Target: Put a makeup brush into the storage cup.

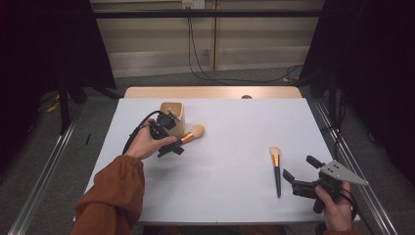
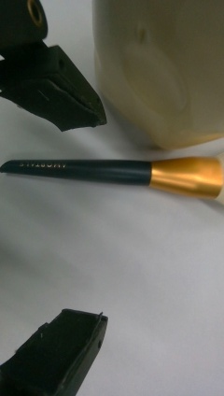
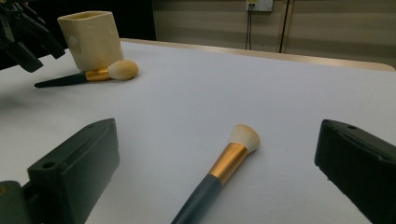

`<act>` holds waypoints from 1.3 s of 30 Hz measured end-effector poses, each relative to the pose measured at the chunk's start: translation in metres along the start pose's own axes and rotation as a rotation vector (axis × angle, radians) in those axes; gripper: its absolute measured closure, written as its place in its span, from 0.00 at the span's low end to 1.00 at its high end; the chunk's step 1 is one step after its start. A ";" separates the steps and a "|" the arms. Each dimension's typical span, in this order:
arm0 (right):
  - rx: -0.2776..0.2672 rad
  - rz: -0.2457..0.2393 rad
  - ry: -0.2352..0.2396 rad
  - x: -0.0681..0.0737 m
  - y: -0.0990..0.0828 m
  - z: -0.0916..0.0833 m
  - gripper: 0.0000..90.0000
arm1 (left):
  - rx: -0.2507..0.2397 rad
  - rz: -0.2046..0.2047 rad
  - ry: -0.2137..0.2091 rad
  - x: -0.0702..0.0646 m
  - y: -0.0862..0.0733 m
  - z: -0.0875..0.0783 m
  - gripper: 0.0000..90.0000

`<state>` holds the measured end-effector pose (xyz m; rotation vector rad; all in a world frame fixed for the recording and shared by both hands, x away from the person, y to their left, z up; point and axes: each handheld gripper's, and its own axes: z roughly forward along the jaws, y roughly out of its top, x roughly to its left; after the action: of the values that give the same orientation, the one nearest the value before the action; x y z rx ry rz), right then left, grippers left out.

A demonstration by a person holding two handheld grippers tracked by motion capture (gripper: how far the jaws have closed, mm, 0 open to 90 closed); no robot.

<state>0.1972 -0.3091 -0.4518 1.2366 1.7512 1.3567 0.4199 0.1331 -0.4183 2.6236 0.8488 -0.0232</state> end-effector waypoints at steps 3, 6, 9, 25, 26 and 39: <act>-0.001 0.002 0.000 0.000 0.000 0.000 0.00 | 0.007 0.002 0.013 0.000 0.004 0.002 0.05; -0.001 -0.002 0.003 0.000 0.000 0.000 0.00 | 0.024 0.014 0.007 -0.001 0.007 0.005 0.06; -0.002 0.002 0.004 0.001 0.000 0.001 0.00 | 0.039 0.014 0.009 -0.001 0.011 0.008 0.06; -0.001 -0.004 0.007 0.001 0.000 0.000 0.00 | 0.118 -0.027 0.027 0.001 0.021 0.025 0.11; -0.001 -0.004 0.007 0.001 0.000 0.000 0.00 | 0.126 -0.029 0.024 0.002 0.022 0.026 0.11; -0.001 -0.013 0.008 0.001 0.000 0.001 0.00 | 0.151 -0.076 -0.006 0.002 0.030 0.034 0.24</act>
<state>0.1975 -0.3079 -0.4521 1.2188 1.7604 1.3574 0.4424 0.0996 -0.4399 2.7274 0.9804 -0.1196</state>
